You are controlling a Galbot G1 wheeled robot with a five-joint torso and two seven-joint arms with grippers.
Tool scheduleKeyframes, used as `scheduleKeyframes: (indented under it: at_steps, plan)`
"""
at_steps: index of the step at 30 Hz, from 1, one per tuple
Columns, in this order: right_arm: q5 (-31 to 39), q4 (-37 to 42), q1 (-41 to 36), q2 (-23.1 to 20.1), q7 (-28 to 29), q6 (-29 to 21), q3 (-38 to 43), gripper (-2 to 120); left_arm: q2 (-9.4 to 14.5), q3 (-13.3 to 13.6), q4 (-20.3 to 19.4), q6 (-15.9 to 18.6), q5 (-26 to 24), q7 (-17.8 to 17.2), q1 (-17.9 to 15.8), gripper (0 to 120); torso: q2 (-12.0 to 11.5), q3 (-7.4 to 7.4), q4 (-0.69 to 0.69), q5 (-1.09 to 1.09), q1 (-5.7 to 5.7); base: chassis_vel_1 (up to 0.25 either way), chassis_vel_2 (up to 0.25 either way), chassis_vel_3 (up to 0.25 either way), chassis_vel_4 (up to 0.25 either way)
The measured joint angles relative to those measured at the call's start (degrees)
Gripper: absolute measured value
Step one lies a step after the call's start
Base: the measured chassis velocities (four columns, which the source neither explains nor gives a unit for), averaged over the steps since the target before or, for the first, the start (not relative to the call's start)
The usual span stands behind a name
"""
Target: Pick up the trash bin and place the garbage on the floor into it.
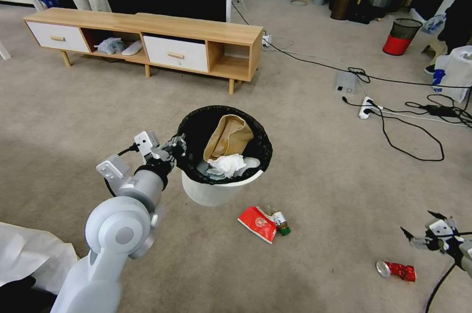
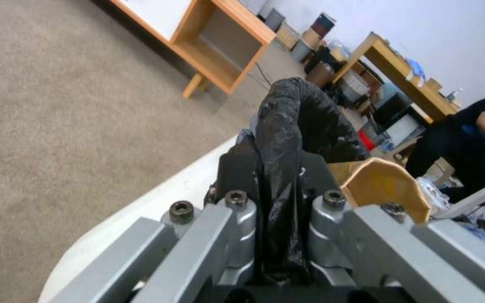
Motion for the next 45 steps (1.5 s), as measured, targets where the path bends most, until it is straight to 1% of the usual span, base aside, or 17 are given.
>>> scheduleKeyframes:
  at_steps: [1, 4, 8, 11, 15, 18, 27, 34, 45]
  plan:
    - [0.00, 0.00, 0.00, 0.00, 0.00, 0.00, 0.00, 100, 0.00, 0.00, 0.00, 0.00, 0.00, 0.00, 0.00, 6, 0.00, 0.00, 0.00, 0.00, 0.00, 0.000, 0.000, 0.000, 0.000]
    - [-1.87, -0.73, -1.01, 0.07, -3.07, 1.10, 0.04, 100, 0.04, -0.09, -0.36, 0.00, -0.05, 0.05, 0.35, 6, 0.00, 0.00, 0.00, 0.00, 0.00, 0.000, 0.000, 0.000, 0.000]
    - [-3.27, -1.24, -1.26, 0.17, -4.83, 2.33, 0.18, 100, -0.03, -0.09, -0.54, 0.00, -0.02, 0.06, 0.50, 6, 0.00, 0.01, 0.00, 0.00, 0.00, 0.000, 0.000, 0.000, 0.000]
    - [-7.38, -2.38, -1.17, 0.60, -7.65, 5.02, 0.49, 100, -0.09, -0.08, -0.96, -0.01, 0.02, 0.06, 0.73, 6, 0.00, 0.00, 0.00, 0.00, 0.00, 0.000, 0.000, 0.000, 0.000]
    - [-9.46, -2.92, -1.18, 0.84, -8.87, 6.05, 0.46, 100, -0.08, -0.09, -1.22, -0.01, 0.07, 0.06, 0.93, 6, 0.00, 0.01, 0.00, 0.00, 0.00, 0.000, 0.000, 0.000, 0.000]
    - [-11.18, -3.46, -1.43, 1.19, -10.85, 7.20, 0.02, 100, -0.04, -0.23, -1.59, -0.01, 0.14, 0.05, 1.26, 6, 0.00, 0.00, 0.00, 0.00, 0.00, 0.000, 0.000, 0.000, 0.000]
    - [-12.23, -6.72, 0.90, 2.24, -11.35, 8.20, -1.74, 100, -0.08, -0.26, -2.18, -0.01, 0.35, -0.08, 1.81, 6, 0.00, 0.00, 0.01, 0.00, 0.00, 0.000, 0.000, 0.000, 0.000]
    - [-14.42, -12.45, 4.42, 3.49, -11.22, 10.33, -2.51, 100, 0.03, -0.48, -2.50, -0.01, 0.38, -0.17, 2.12, 6, 0.00, 0.00, 0.01, 0.00, 0.00, 0.000, 0.000, 0.000, 0.000]
    - [-16.55, -15.68, 6.69, 5.15, -11.12, 12.31, -3.58, 100, -0.14, -0.55, -2.51, -0.01, 0.52, -0.22, 2.15, 6, 0.00, 0.01, 0.00, 0.00, 0.00, 0.000, 0.000, 0.000, 0.000]
